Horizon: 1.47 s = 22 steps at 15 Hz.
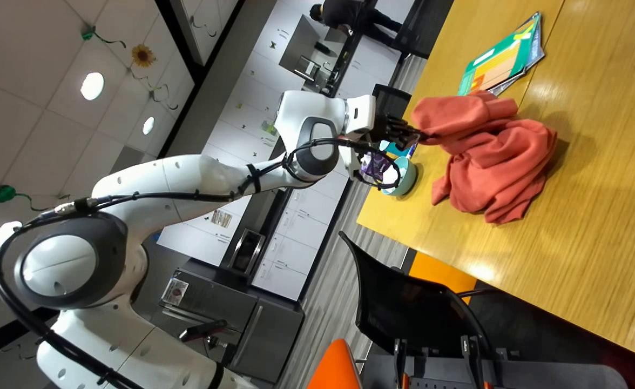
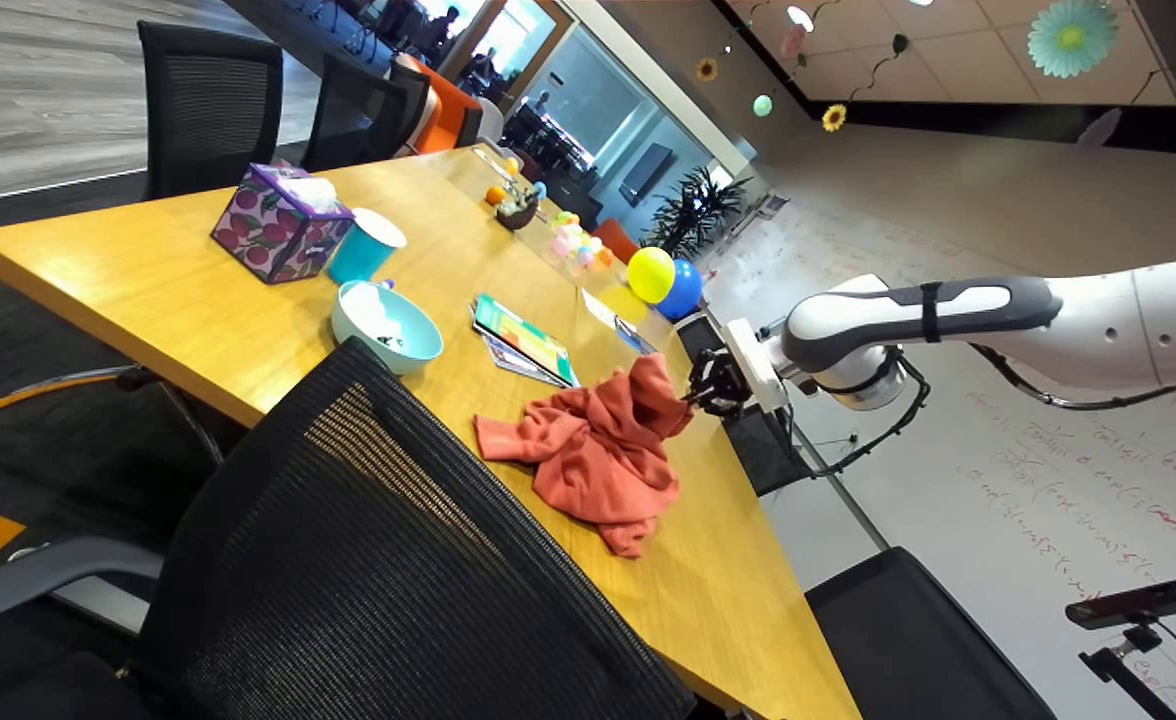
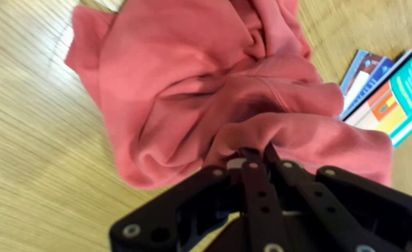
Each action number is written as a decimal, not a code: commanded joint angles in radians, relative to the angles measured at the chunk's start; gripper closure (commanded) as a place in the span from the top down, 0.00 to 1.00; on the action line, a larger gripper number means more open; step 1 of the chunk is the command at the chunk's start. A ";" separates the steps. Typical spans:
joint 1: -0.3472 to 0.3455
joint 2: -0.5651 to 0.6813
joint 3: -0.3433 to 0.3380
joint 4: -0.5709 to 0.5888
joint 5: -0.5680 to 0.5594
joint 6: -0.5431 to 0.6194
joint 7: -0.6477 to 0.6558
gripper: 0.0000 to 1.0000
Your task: Scrunch up the shirt
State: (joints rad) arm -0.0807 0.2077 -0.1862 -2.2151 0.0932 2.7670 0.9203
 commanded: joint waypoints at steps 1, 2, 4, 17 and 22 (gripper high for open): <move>-0.009 -0.098 0.008 -0.057 0.017 -0.199 -0.084 0.01; -0.010 -0.105 0.007 -0.054 0.012 -0.253 -0.091 0.01; -0.010 -0.109 0.005 -0.048 -0.011 -0.327 -0.091 0.01; 0.001 -0.119 -0.021 -0.087 -0.194 -0.150 0.064 1.00; -0.006 -0.083 -0.015 -0.063 -0.212 -0.141 0.064 1.00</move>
State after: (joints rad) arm -0.0827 0.1235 -0.2035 -2.2800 -0.1209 2.6277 0.9883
